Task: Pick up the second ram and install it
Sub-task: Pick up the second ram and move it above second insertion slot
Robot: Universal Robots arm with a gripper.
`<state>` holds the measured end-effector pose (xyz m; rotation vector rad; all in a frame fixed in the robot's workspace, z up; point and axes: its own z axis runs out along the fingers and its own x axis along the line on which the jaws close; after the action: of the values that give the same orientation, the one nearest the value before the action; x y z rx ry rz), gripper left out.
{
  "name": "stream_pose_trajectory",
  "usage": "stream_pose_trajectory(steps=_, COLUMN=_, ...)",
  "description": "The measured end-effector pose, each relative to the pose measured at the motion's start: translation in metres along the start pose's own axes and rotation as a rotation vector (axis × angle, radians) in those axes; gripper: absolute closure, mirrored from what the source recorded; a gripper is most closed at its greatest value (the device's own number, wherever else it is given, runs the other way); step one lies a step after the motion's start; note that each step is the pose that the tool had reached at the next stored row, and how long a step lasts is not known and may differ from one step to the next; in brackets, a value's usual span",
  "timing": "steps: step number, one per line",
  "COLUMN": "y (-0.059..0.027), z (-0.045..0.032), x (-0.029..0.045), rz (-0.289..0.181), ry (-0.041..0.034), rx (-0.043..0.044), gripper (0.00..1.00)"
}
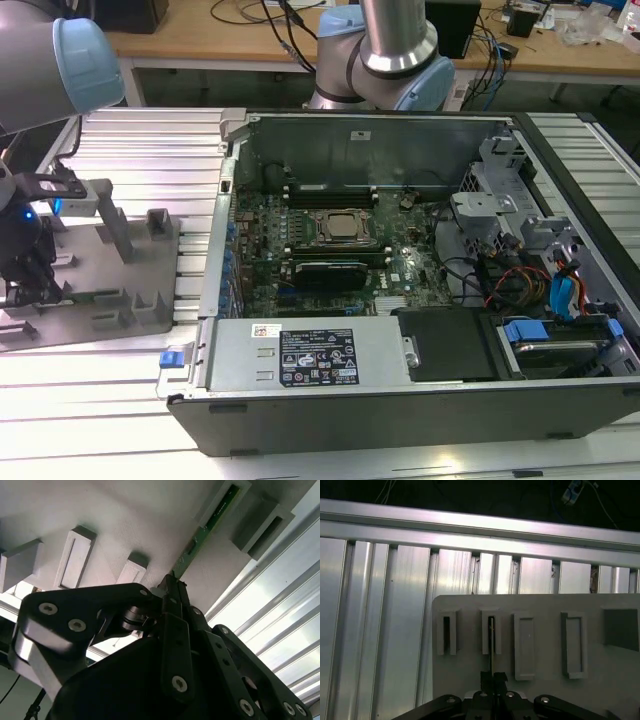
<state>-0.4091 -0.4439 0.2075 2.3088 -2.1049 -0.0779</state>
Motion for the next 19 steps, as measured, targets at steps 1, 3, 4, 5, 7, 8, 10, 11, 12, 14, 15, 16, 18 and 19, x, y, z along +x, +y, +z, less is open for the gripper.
stream_pose_trajectory(steps=1, y=0.0, z=0.0002, x=0.0, rz=0.012, ry=-0.0005, rx=0.0004, gripper=0.91)
stream_pose_trajectory(steps=3, y=0.0, z=0.0005, x=0.0, rz=0.042, ry=-0.0018, rx=0.001, gripper=0.91)
stream_pose_trajectory(steps=4, y=0.0, z=0.0009, x=0.0, rz=0.079, ry=-0.0034, rx=0.0019, gripper=0.91)
stream_pose_trajectory(steps=5, y=0.0, z=0.001, x=0.0, rz=0.095, ry=-0.0042, rx=0.0022, gripper=0.91)
stream_pose_trajectory(steps=7, y=0.0, z=0.0015, x=0.0001, rz=0.117, ry=-0.0052, rx=0.0028, gripper=0.91)
stream_pose_trajectory(steps=8, y=0.0, z=0.0018, x=0.0001, rz=0.141, ry=-0.006, rx=0.0032, gripper=0.91)
stream_pose_trajectory(steps=10, y=-0.0001, z=0.0022, x=0.0001, rz=0.169, ry=-0.0076, rx=0.0042, gripper=0.91)
stream_pose_trajectory(steps=11, y=-0.0001, z=0.0022, x=0.0, rz=0.169, ry=-0.0077, rx=0.0043, gripper=0.91)
stream_pose_trajectory(steps=12, y=-0.0001, z=0.0022, x=0.0001, rz=0.15, ry=-0.0069, rx=0.0039, gripper=0.91)
stream_pose_trajectory(steps=14, y=-0.0001, z=0.0023, x=0.0001, rz=0.107, ry=-0.0049, rx=0.0028, gripper=0.91)
stream_pose_trajectory(steps=15, y=-0.0001, z=0.0022, x=0.0001, rz=0.094, ry=-0.0043, rx=0.0025, gripper=0.91)
stream_pose_trajectory(steps=16, y=-0.0001, z=0.0022, x=0.0001, rz=0.093, ry=-0.0042, rx=0.0024, gripper=0.91)
stream_pose_trajectory(steps=18, y=0.0, z=0.0022, x=0.0, rz=0.044, ry=-0.0021, rx=0.0011, gripper=0.91)
stream_pose_trajectory(steps=19, y=0.0, z=0.0022, x=0.0, rz=0.043, ry=-0.002, rx=0.0011, gripper=0.91)
